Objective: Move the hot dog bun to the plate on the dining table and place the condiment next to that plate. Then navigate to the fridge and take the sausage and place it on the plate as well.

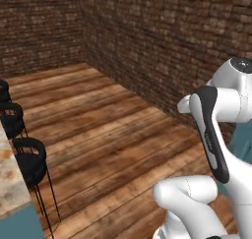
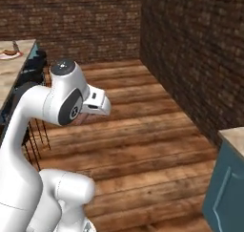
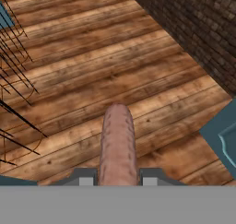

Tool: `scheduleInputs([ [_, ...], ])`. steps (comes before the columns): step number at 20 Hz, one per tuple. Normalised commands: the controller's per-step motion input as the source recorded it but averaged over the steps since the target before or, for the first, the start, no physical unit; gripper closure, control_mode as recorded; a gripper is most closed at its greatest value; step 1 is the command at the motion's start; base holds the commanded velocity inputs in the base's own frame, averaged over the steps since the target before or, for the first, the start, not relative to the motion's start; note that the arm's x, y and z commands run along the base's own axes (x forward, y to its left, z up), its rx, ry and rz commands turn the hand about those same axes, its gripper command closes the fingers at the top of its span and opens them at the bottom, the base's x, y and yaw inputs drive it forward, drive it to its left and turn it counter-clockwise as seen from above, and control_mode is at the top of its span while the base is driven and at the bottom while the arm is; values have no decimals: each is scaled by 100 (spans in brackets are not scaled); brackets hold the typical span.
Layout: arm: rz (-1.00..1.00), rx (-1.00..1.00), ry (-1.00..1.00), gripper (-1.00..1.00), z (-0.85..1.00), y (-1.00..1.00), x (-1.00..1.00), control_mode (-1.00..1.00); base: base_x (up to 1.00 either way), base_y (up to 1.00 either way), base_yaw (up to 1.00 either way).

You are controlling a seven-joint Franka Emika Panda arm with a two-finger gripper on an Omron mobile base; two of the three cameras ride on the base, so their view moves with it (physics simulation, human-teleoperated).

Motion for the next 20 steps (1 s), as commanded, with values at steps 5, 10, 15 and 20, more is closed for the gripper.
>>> scheduleInputs([
  [5,0,0,0,100,0,0,0,100,100,-42,40],
  [10,0,0,0,100,0,0,0,100,100,-47,35],
  [15,0,0,0,100,0,0,0,100,100,-46,35],
  [20,0,0,0,100,0,0,0,100,100,-28,31],
])
